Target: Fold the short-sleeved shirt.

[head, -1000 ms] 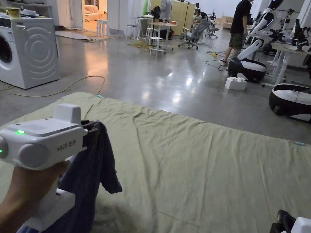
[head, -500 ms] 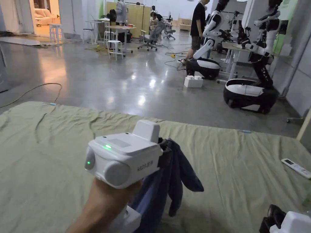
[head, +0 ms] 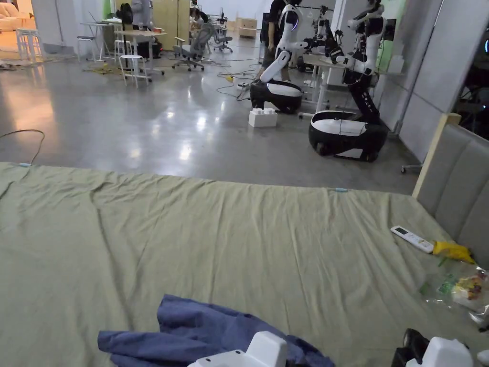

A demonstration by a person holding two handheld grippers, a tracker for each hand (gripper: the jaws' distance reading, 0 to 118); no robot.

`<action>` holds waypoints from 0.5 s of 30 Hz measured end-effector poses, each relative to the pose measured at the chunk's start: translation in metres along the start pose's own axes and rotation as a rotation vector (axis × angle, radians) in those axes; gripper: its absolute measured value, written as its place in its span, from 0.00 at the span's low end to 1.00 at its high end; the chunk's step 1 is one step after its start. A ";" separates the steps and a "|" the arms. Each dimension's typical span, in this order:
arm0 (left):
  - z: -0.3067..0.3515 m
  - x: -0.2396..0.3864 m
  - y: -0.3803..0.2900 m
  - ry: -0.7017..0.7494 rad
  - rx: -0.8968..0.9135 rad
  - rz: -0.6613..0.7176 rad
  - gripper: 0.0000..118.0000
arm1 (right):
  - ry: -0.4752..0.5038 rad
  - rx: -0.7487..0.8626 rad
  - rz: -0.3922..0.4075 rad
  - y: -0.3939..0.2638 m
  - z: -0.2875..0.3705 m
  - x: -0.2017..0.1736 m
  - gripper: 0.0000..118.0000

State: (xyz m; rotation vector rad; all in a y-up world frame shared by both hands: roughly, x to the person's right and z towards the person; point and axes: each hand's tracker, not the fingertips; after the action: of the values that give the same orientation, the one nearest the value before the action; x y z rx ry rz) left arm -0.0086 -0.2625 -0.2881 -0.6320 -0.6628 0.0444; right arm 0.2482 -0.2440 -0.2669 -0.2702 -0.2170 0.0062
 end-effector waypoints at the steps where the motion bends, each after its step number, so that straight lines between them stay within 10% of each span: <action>1: 0.001 0.002 -0.008 -0.001 -0.014 0.010 0.02 | 0.002 -0.005 -0.001 -0.002 0.000 -0.001 0.02; 4: 0.000 0.000 -0.025 0.003 -0.038 0.008 0.11 | 0.018 -0.015 0.005 -0.003 0.000 -0.007 0.02; 7: 0.014 -0.006 -0.026 0.054 -0.011 -0.013 0.62 | 0.039 -0.013 0.016 -0.003 0.002 -0.015 0.02; 15: 0.081 -0.063 0.011 0.279 0.239 0.039 0.65 | 0.092 0.026 0.033 0.015 0.006 -0.040 0.02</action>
State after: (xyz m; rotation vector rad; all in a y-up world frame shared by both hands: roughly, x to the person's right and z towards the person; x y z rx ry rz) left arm -0.1043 -0.2250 -0.2807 -0.4107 -0.3679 0.0693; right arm 0.2079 -0.2299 -0.2741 -0.2474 -0.1211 0.0288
